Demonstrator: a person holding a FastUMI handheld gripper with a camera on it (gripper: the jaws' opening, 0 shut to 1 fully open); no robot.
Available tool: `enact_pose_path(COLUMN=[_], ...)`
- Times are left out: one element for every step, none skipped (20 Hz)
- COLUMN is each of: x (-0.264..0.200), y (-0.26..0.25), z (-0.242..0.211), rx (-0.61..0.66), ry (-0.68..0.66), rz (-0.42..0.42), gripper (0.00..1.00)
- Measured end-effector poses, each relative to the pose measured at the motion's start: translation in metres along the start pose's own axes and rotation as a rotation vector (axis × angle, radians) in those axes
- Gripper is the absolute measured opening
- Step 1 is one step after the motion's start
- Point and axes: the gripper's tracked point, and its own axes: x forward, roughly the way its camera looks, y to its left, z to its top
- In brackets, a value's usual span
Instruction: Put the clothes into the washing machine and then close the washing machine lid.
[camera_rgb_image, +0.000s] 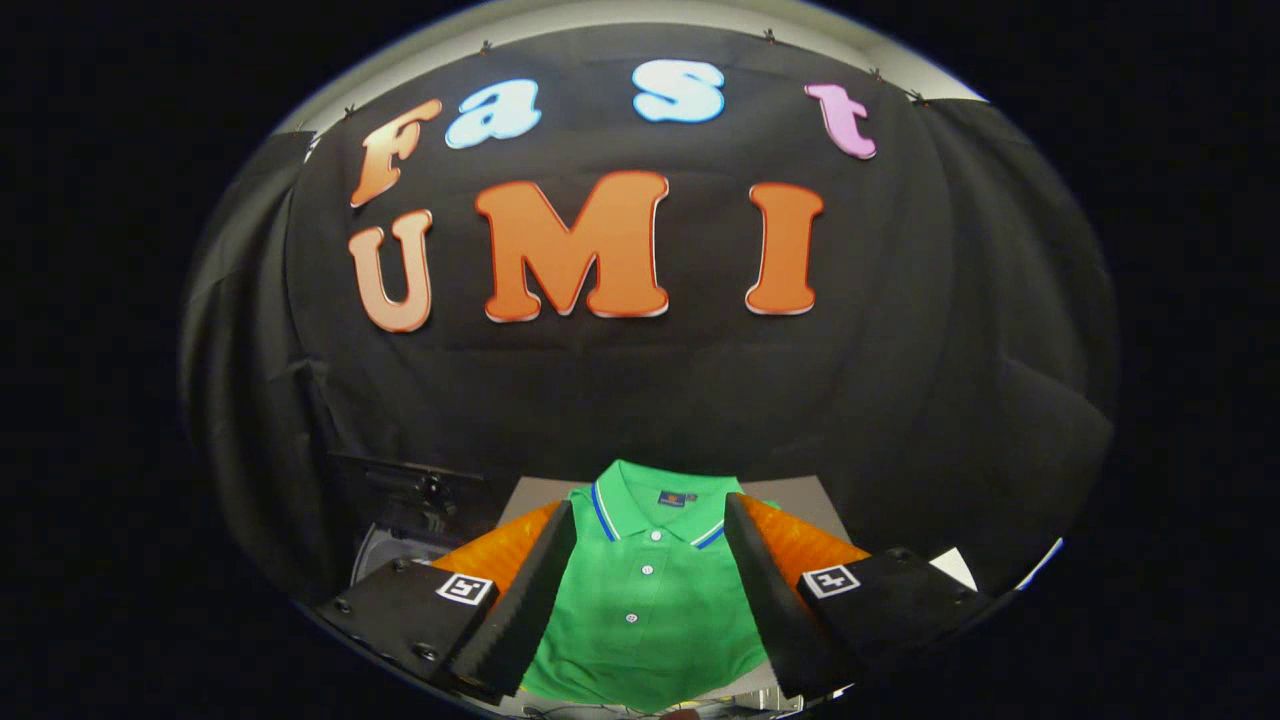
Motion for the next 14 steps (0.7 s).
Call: enact_pose_path(x=[0.014,0.027,0.038,0.051,0.061,0.07,0.076,0.079,0.083,0.084,0.084,0.085,0.084,0.086], y=[0.002,0.005,0.009,0.009,0.01,0.014,0.016,0.015,0.011,0.012,0.014,0.014,0.013,0.012], z=[-0.011,-0.022,-0.035,-0.048,-0.064,-0.079,-0.092,-0.098,-0.101,-0.106,-0.107,-0.107,-0.108,-0.108], rx=[-0.006,-0.008,-0.009,-0.012,-0.009,0.0,0.008,0.002,-0.016,-0.032,-0.034,-0.024,-0.007,0.012], ry=[0.047,0.093,0.141,0.19,0.24,0.279,0.316,0.333,0.334,0.341,0.338,0.338,0.343,0.335], rz=[-0.003,-0.001,0.0,-0.003,-0.01,-0.006,-0.004,-0.007,-0.014,-0.01,0.007,0.017,0.026,0.037], gripper=[0.97,0.97,0.97,0.97,0.97,0.97,0.97,0.97,0.98,0.98,0.98,0.98,0.97,0.98])
